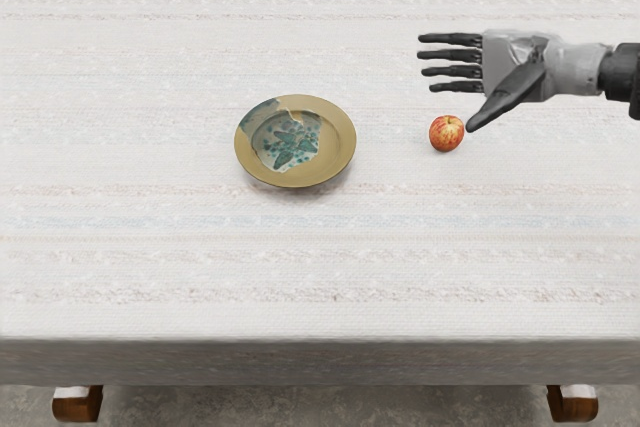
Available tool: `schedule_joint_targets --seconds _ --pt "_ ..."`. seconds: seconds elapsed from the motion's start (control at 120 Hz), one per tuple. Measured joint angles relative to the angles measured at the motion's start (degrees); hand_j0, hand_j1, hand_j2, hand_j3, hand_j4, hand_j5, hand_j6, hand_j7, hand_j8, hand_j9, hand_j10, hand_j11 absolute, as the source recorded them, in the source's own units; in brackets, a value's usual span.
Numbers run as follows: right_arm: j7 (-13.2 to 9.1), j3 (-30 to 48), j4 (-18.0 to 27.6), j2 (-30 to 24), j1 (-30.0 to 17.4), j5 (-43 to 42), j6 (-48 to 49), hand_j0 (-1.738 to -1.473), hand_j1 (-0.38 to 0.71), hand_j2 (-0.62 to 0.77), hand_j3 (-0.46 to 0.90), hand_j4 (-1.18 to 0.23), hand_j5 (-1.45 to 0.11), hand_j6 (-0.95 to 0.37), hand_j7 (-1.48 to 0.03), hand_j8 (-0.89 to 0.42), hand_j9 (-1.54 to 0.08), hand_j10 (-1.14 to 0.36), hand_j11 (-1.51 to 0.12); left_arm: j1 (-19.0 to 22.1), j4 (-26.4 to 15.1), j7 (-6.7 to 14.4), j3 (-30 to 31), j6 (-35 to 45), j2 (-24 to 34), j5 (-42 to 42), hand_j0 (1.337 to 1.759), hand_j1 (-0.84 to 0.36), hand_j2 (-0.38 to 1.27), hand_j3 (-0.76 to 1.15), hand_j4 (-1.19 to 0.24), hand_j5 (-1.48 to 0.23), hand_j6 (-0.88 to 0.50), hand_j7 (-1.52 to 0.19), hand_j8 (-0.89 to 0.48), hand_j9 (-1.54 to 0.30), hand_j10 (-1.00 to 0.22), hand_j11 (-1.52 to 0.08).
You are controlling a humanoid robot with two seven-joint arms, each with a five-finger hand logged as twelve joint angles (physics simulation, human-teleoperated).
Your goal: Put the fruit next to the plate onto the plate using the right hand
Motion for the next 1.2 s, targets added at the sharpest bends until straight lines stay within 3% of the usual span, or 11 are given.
schedule_joint_targets --seconds 0.1,0.267,0.442,0.5,0.583,0.667,0.892,1.2 --pt "-0.50 0.11 0.16 0.21 -0.06 -1.22 0.00 -1.658 -0.30 -0.01 0.00 -0.04 -0.05 -0.04 -0.05 -0.04 -0.05 -0.04 -0.05 0.00 0.00 0.00 0.02 0.00 0.00 -0.02 1.658 0.07 0.05 0.00 -0.23 -0.30 -0.23 -0.30 -0.23 -0.30 -0.23 -0.30" --pt "-7.83 0.54 2.63 1.09 1.56 -5.04 0.01 -1.658 -0.30 -0.01 0.00 -0.04 -0.05 -0.04 -0.05 -0.04 -0.05 -0.04 -0.05 0.00 0.00 0.00 -0.01 0.00 0.00 -0.01 1.658 0.07 0.05 0.00 -0.23 -0.30 -0.23 -0.30 -0.23 -0.30 -0.23 -0.30" --pt "-10.00 0.63 9.64 -1.24 7.71 -8.99 -0.12 -1.658 -0.30 -0.01 0.00 -0.04 -0.05 -0.04 -0.05 -0.04 -0.05 -0.04 -0.05 0.00 0.00 0.00 0.03 -0.01 0.00 -0.01 1.658 0.07 0.05 0.00 -0.23 -0.30 -0.23 -0.30 -0.23 -0.30 -0.23 -0.30" --pt "-10.54 0.44 12.46 -1.89 9.29 -12.24 -3.31 -1.658 -0.30 -0.01 0.00 -0.04 -0.05 -0.04 -0.05 -0.04 -0.05 -0.04 -0.05 0.00 0.00 0.00 -0.02 0.00 0.00 0.00 1.658 0.07 0.05 0.00 -0.23 -0.30 -0.23 -0.30 -0.23 -0.30 -0.23 -0.30" --pt "-13.95 0.53 14.74 -2.06 10.40 -14.90 -8.53 -1.658 -0.30 -0.01 0.00 -0.04 -0.05 -0.04 -0.05 -0.04 -0.05 -0.04 -0.05 0.00 0.00 0.00 0.00 0.00 0.00 0.01 1.658 0.07 0.05 0.00 -0.23 -0.30 -0.23 -0.30 -0.23 -0.30 -0.23 -0.30" --pt "-15.81 0.68 15.90 -2.18 10.94 -16.62 -14.90 -1.658 -0.30 -0.01 0.00 -0.04 -0.05 -0.04 -0.05 -0.04 -0.05 -0.04 -0.05 0.00 0.00 0.00 0.00 0.01 0.00 -0.01 1.658 0.07 0.05 0.00 -0.23 -0.30 -0.23 -0.30 -0.23 -0.30 -0.23 -0.30" --pt "-17.15 -2.79 16.77 2.29 10.97 -25.39 -33.28 -1.658 -0.30 -0.01 0.00 -0.04 -0.05 -0.04 -0.05 -0.04 -0.05 -0.04 -0.05 0.00 0.00 0.00 0.01 0.01 0.00 -0.01 1.658 0.07 0.05 0.00 -0.23 -0.30 -0.23 -0.30 -0.23 -0.30 -0.23 -0.30" --pt "-17.32 -24.42 16.73 11.13 17.60 -32.66 -55.53 -1.658 -0.30 -0.01 0.00 -0.05 -0.06 -0.05 -0.06 -0.05 -0.06 -0.05 -0.06 0.00 0.00 0.00 -0.01 0.01 0.00 -0.04 1.658 0.07 0.05 0.00 -0.23 -0.30 -0.23 -0.30 -0.23 -0.30 -0.23 -0.30"
